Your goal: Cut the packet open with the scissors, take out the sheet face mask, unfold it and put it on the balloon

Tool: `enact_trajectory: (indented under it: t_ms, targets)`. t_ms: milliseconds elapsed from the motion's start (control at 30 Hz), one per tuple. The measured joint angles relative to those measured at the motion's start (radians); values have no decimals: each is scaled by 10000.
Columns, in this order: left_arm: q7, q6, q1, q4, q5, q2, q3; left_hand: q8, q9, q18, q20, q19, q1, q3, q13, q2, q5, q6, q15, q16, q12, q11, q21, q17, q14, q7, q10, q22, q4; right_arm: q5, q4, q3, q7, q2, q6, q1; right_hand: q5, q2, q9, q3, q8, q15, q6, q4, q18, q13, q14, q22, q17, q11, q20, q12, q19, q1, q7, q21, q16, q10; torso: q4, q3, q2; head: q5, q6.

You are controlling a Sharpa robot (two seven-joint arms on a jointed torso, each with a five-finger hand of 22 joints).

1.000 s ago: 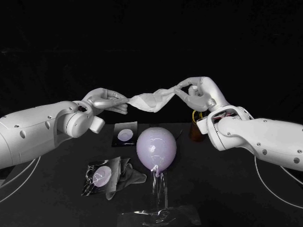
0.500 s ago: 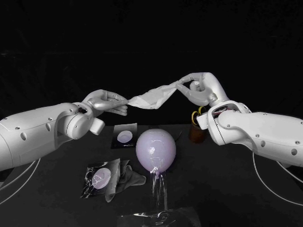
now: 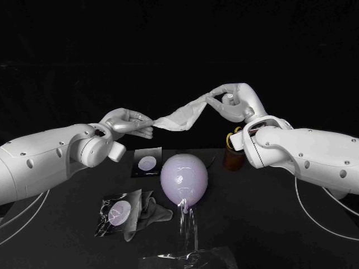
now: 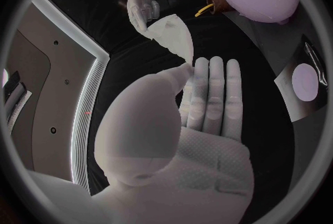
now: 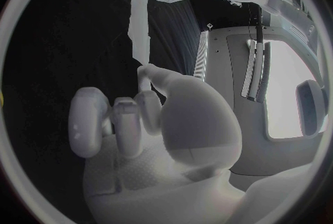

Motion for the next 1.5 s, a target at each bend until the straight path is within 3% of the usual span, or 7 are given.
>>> enact_trajectory:
  t_ms: [100,533,1100,1233,1367,1433,1500]
  targets:
    - [-7,18,-8,40,-88,34,-14,-328,487,1,107,-246,-250,4,-118,-65,73,-393,179,-111,-262,180,-58,-1,-182,177,-523,-26,-4,48,-17,0,-10,64,124,47,-2,0,0,0,0,0,0,0,0,-2,0,-2,-2,1,0,0,-1,0,0,0,0,-1,0,0,1,-12,3]
    - [-331,213,-75,-213,-1097,207,-51,-1259,-71,-1,550,-904,-919,-201,-609,-748,59,-1354,729,-544,-638,853,-522,-182,-1278,775,-2196,-294,309,116,-207,2,-191,303,923,394,-23,-16,0,13,1,0,-1,-13,0,-1,1,-3,0,16,4,-3,-30,-16,0,-80,-8,-16,-2,0,-3,-98,32]
    - [-342,211,-184,-611,-1767,355,-62,-1374,-225,-3,890,-1499,-880,-353,-792,-935,59,-1421,982,-998,-569,964,-942,-556,-2347,744,-2447,-412,374,117,-556,4,-575,511,2548,656,5,-26,0,40,2,1,-15,-40,0,3,1,2,6,13,6,-7,-33,-26,12,-156,0,-13,-5,-1,-3,-174,86]
    - [390,234,-202,-438,-1375,391,-44,-1576,-337,-3,1003,-2180,-827,-394,-854,-987,59,-1724,1161,-1348,-629,1068,-1356,-778,-2925,659,-2814,-446,333,120,-630,2,-639,572,2897,665,5,-25,0,39,2,1,-28,-40,0,3,0,0,5,-4,-1,-8,-26,-25,24,-156,0,5,-8,-2,-2,-120,92]
    - [1217,343,-216,-282,-791,454,-22,-1807,-476,-306,1026,-3564,-785,-682,-876,-1033,60,-2163,1341,-1523,-678,1058,-1882,-1038,-3642,549,-3583,-490,364,135,-657,0,-666,687,3116,669,4,-24,0,39,3,1,-32,-39,-1,2,1,-3,-2,-5,-18,-8,-10,-24,27,-163,0,4,-12,2,-1,-95,95]
    - [1579,437,-229,-240,-492,504,-15,-2030,-580,-618,1014,-5280,-941,-1174,-879,-1188,60,-2537,1356,-1565,-678,986,-2153,-1527,-4851,529,-4330,-601,440,164,-656,0,-665,756,3172,670,4,-24,0,38,3,0,-42,-38,-1,1,1,-5,-2,-4,-18,-8,-10,-24,36,-196,-1,4,-12,5,-1,-93,101]
    - [1832,519,-237,-219,-272,559,-12,-2128,-657,-621,990,-5950,-893,-1599,-867,-1141,60,-2729,1343,-1565,-678,914,-2178,-1798,-5433,510,-4721,-627,446,194,-640,0,-657,793,3197,672,3,-24,0,38,4,0,-47,-38,-1,0,1,-6,-2,-4,-18,-8,-10,-23,40,-196,-5,4,-11,5,-1,-105,108]
